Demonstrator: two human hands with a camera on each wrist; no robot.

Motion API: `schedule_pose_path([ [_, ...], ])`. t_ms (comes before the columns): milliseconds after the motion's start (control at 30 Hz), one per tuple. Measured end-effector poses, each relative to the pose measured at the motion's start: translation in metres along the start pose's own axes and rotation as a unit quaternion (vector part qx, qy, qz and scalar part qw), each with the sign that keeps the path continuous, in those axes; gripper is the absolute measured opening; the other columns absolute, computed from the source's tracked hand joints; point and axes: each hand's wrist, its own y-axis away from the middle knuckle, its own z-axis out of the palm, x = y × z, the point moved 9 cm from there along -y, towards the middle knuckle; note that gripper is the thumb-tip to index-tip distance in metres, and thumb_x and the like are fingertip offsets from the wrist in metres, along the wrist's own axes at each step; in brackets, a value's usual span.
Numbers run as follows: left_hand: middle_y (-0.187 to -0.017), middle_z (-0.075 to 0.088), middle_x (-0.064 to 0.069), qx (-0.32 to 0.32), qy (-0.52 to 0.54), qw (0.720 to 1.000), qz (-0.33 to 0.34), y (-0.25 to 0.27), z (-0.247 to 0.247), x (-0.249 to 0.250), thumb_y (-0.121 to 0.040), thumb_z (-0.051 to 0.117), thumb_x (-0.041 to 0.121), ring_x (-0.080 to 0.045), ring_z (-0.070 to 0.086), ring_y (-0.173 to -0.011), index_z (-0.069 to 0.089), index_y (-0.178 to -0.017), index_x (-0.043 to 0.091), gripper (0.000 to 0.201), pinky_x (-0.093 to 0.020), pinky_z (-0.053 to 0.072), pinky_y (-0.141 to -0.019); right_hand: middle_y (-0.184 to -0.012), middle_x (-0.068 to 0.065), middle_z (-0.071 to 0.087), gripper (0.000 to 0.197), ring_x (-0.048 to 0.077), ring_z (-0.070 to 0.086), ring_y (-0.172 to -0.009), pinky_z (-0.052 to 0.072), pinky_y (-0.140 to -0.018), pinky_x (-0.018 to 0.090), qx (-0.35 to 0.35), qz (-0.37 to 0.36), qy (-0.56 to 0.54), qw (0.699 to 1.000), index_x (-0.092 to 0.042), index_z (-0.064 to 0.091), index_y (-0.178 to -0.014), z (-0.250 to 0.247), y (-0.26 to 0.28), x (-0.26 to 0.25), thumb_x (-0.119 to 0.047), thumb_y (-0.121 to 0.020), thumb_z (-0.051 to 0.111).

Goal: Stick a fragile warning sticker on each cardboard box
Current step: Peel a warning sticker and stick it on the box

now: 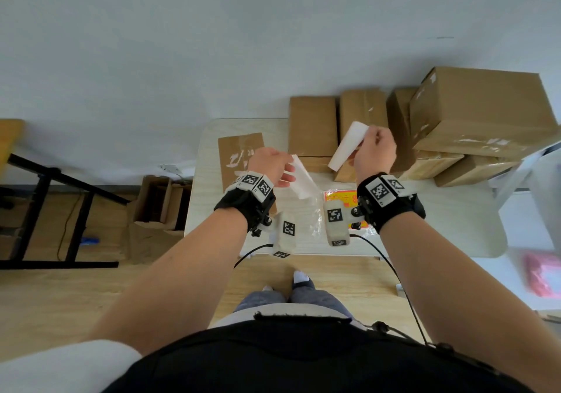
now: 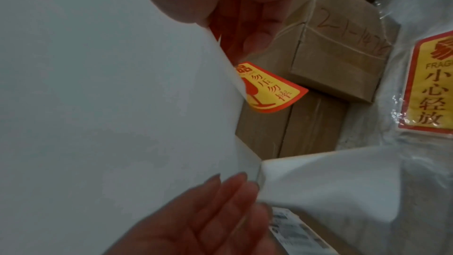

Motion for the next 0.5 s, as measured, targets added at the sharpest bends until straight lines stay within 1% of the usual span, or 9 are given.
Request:
schedule_pose_path([
  [67, -0.082, 0.07, -0.008, -0.018, -0.032, 0.999, 0.016, 0.0, 0.006, 0.004, -0.092, 0.062, 0.014, -0.019, 0.067, -0.059, 0.065, -0.104, 0.001, 0.018, -0.026, 0.056, -0.052, -0.086, -0.004, 0.06, 0.019, 0.021, 0.066, -0.084, 0.059, -0.074, 0.045, -0.029, -0.015, 0.01, 0.999, -0.025, 0.053, -0.093, 0.009, 0.006, -0.005, -0.034, -0.103, 0.039],
  [133, -0.084, 0.073, -0.005, -0.023, -0.062, 0.997, 0.045, 0.0, 0.008, 0.009, -0.091, 0.065, 0.015, -0.016, 0.068, -0.062, 0.068, -0.105, 0.004, 0.018, -0.026, 0.057, -0.056, -0.084, -0.004, 0.057, 0.02, 0.012, 0.06, -0.076, 0.058, -0.07, 0.036, -0.058, -0.039, 0.03, 0.997, -0.02, 0.052, -0.095, 0.019, 0.012, -0.011, -0.029, -0.104, 0.038],
  [200, -0.089, 0.075, -0.002, -0.024, -0.082, 0.992, 0.097, 0.002, 0.007, 0.019, -0.089, 0.069, 0.019, -0.014, 0.071, -0.069, 0.071, -0.106, 0.011, 0.019, -0.026, 0.058, -0.062, -0.079, -0.007, 0.054, 0.02, 0.009, 0.057, -0.071, 0.058, -0.07, 0.037, -0.083, -0.058, 0.033, 0.994, -0.018, 0.053, -0.096, 0.029, 0.02, -0.018, -0.027, -0.105, 0.038],
  [267, -0.099, 0.074, 0.002, -0.043, -0.085, 0.984, 0.149, 0.008, 0.008, 0.031, -0.086, 0.073, 0.028, -0.011, 0.073, -0.079, 0.069, -0.11, 0.021, 0.026, -0.026, 0.06, -0.069, -0.076, -0.005, 0.058, 0.023, 0.015, 0.063, -0.07, 0.06, -0.064, 0.039, -0.109, -0.063, 0.023, 0.992, -0.016, 0.055, -0.093, 0.042, 0.025, -0.019, -0.028, -0.104, 0.039],
  [333, -0.106, 0.072, 0.007, -0.069, -0.073, 0.98, 0.174, 0.013, 0.009, 0.036, -0.081, 0.078, 0.033, -0.007, 0.072, -0.088, 0.065, -0.119, 0.026, 0.041, -0.025, 0.059, -0.074, -0.075, 0.003, 0.063, 0.028, 0.024, 0.067, -0.069, 0.06, -0.057, 0.039, -0.147, -0.051, -0.003, 0.988, -0.014, 0.056, -0.087, 0.057, 0.031, -0.02, -0.03, -0.103, 0.04],
  [367, -0.107, 0.071, 0.008, -0.072, -0.072, 0.978, 0.18, 0.015, 0.007, 0.036, -0.078, 0.081, 0.032, -0.006, 0.07, -0.092, 0.064, -0.121, 0.026, 0.047, -0.024, 0.058, -0.075, -0.076, 0.008, 0.065, 0.031, 0.027, 0.068, -0.069, 0.06, -0.058, 0.041, -0.162, -0.047, -0.01, 0.986, -0.013, 0.057, -0.084, 0.065, 0.034, -0.019, -0.031, -0.102, 0.041],
  [400, -0.107, 0.071, 0.007, -0.069, -0.076, 0.977, 0.186, 0.016, 0.004, 0.036, -0.074, 0.084, 0.031, -0.006, 0.069, -0.095, 0.064, -0.121, 0.025, 0.051, -0.024, 0.057, -0.076, -0.076, 0.009, 0.065, 0.033, 0.027, 0.067, -0.069, 0.059, -0.06, 0.042, -0.174, -0.044, -0.016, 0.984, -0.011, 0.059, -0.083, 0.071, 0.038, -0.021, -0.032, -0.102, 0.042],
  [433, -0.108, 0.071, 0.006, -0.064, -0.083, 0.977, 0.188, 0.015, 0.0, 0.034, -0.071, 0.086, 0.03, -0.007, 0.068, -0.098, 0.064, -0.122, 0.023, 0.056, -0.026, 0.057, -0.078, -0.075, 0.006, 0.065, 0.033, 0.023, 0.066, -0.066, 0.058, -0.061, 0.039, -0.189, -0.043, -0.016, 0.981, -0.011, 0.06, -0.084, 0.077, 0.042, -0.023, -0.033, -0.102, 0.043],
  [500, -0.111, 0.07, 0.003, -0.054, -0.092, 0.978, 0.181, 0.014, -0.008, 0.029, -0.067, 0.089, 0.03, -0.01, 0.067, -0.1, 0.061, -0.122, 0.021, 0.062, -0.031, 0.056, -0.083, -0.071, 0.0, 0.065, 0.031, 0.014, 0.064, -0.06, 0.055, -0.056, 0.031, -0.222, -0.039, -0.024, 0.974, -0.015, 0.062, -0.085, 0.088, 0.05, -0.026, -0.033, -0.102, 0.044],
])
